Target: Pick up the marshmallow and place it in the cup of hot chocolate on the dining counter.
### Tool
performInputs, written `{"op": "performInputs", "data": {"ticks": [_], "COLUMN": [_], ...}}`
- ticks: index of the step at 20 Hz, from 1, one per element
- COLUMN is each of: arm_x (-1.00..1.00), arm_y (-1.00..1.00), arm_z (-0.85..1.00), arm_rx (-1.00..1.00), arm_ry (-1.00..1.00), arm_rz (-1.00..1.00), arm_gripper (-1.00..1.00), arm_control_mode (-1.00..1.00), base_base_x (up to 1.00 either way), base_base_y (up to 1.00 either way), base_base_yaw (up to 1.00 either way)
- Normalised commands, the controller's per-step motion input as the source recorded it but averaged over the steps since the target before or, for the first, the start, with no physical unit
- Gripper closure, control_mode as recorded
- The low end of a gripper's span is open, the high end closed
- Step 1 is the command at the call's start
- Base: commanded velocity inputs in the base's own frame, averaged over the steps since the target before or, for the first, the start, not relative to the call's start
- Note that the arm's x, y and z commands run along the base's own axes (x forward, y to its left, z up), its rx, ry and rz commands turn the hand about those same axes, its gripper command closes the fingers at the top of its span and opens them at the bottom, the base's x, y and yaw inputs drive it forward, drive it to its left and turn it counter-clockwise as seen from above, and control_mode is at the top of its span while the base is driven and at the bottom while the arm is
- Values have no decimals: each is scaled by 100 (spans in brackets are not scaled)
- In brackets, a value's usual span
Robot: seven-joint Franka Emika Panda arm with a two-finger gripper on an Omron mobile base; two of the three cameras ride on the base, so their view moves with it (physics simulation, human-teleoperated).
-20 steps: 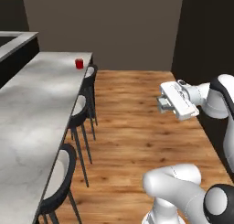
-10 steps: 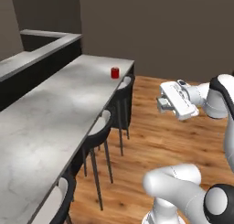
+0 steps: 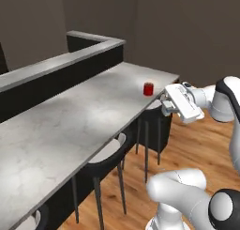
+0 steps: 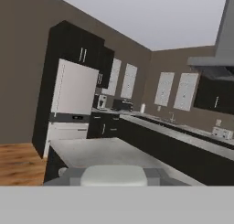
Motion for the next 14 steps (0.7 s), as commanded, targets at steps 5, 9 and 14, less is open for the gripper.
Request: {"op": "performInputs", "data": {"ticks": [5, 9, 14], "arm_x": [0, 0, 0], "arm_y": [0, 0, 0], "arm_z": [0, 0, 0], "arm_rx": [0, 0, 0], "arm_ry": [0, 0, 0], "arm_rz": [0, 0, 0], "arm_gripper": [100, 100, 100], "arm_control_mode": [100, 100, 100], "base_base_x": [100, 79, 35], "base_base_y": [-63, -85, -100], "base_base_yaw": [57, 53, 43]}}
